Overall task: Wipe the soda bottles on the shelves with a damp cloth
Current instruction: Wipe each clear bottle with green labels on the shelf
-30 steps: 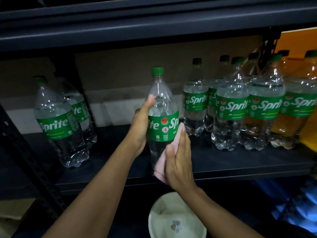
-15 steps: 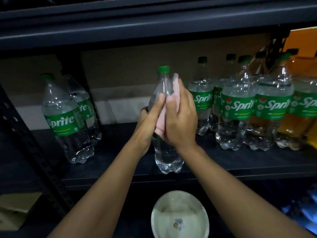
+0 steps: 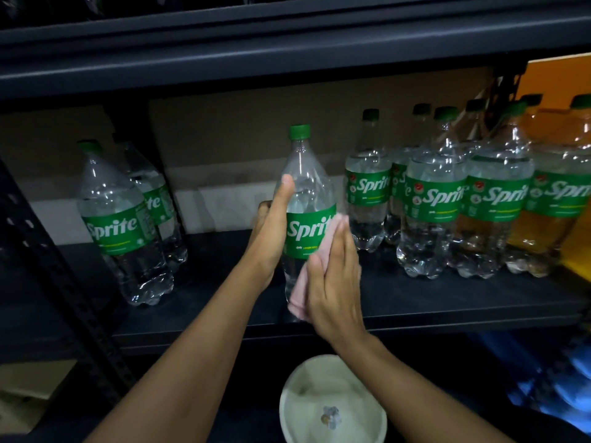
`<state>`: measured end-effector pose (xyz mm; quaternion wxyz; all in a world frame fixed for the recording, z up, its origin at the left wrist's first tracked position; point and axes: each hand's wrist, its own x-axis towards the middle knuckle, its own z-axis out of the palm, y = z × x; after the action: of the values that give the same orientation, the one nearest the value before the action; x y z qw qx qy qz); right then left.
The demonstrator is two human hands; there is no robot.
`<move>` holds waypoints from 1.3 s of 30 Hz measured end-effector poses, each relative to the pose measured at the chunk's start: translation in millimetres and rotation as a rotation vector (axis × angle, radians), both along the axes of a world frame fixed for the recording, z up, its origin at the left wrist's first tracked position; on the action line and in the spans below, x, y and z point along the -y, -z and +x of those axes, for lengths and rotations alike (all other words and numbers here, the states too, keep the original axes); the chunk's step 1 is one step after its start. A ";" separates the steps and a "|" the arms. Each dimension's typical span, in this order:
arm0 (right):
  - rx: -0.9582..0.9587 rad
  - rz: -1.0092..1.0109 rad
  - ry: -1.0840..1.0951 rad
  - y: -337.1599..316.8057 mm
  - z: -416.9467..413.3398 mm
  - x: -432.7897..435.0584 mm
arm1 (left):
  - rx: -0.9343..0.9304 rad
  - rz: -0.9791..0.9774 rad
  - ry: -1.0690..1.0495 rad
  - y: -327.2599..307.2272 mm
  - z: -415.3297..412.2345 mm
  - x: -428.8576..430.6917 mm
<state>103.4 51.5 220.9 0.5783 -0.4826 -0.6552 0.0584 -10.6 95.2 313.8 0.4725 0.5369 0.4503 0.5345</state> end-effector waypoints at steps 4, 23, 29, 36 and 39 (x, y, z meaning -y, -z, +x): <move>-0.089 0.063 -0.093 -79.1 4.7 -10.9 | -0.073 0.057 0.010 -10.0 4.3 14.4; -0.466 -0.202 -0.146 4.4 8.0 -20.9 | -0.241 0.231 -0.147 64.2 9.0 15.3; -0.305 -0.320 -0.163 -2.6 27.0 -0.7 | -0.046 0.122 -0.318 56.7 22.0 22.3; 0.005 0.184 -0.041 -6.4 44.0 41.7 | 0.442 -0.167 -0.116 29.6 34.9 41.6; 0.034 0.407 0.034 -16.4 47.3 49.1 | 0.508 -0.298 0.048 13.1 40.6 58.7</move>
<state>150.7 2.4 237.3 0.6534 -0.3679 -0.6550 -0.0932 30.0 36.5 300.6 0.6562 0.3213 0.3781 0.5685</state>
